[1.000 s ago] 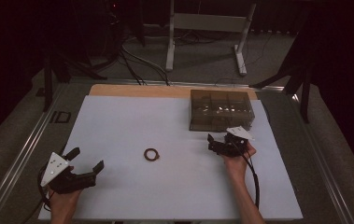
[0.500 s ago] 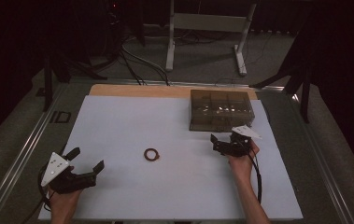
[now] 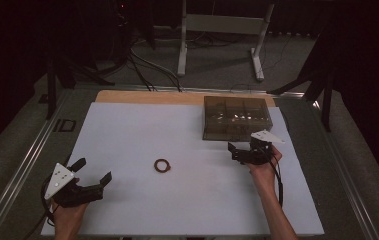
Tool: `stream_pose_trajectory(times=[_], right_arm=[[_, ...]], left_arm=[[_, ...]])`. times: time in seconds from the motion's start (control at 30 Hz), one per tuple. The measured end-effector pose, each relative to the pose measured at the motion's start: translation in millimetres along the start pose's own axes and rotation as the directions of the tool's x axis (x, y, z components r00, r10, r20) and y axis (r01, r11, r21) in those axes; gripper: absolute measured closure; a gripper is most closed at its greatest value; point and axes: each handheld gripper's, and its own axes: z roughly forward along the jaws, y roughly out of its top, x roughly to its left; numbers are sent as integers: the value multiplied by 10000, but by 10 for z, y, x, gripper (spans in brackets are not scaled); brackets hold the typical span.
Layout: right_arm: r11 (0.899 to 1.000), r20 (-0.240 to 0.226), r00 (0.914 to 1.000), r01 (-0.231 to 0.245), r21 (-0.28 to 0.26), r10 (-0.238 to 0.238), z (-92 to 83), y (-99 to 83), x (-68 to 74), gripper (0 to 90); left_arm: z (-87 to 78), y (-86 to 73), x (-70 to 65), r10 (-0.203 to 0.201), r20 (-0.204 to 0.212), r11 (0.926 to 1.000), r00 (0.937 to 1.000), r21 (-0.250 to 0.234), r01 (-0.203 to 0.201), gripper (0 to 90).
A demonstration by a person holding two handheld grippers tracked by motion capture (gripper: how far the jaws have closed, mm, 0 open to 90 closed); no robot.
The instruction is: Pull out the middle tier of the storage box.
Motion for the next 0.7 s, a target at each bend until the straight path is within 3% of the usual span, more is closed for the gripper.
stream_pose_trajectory(times=[0.4,0.7], right_arm=[[9995,-252,9992,326,56,-325,-7,104,-6,8],[9978,-687,9964,529,401,-501,16,209,-50,6]], left_arm=[[2,-2,6,18,17,10000,10000,32,-18,9],[9,-3,3,20,33,10000,10000,78,-20,9]])
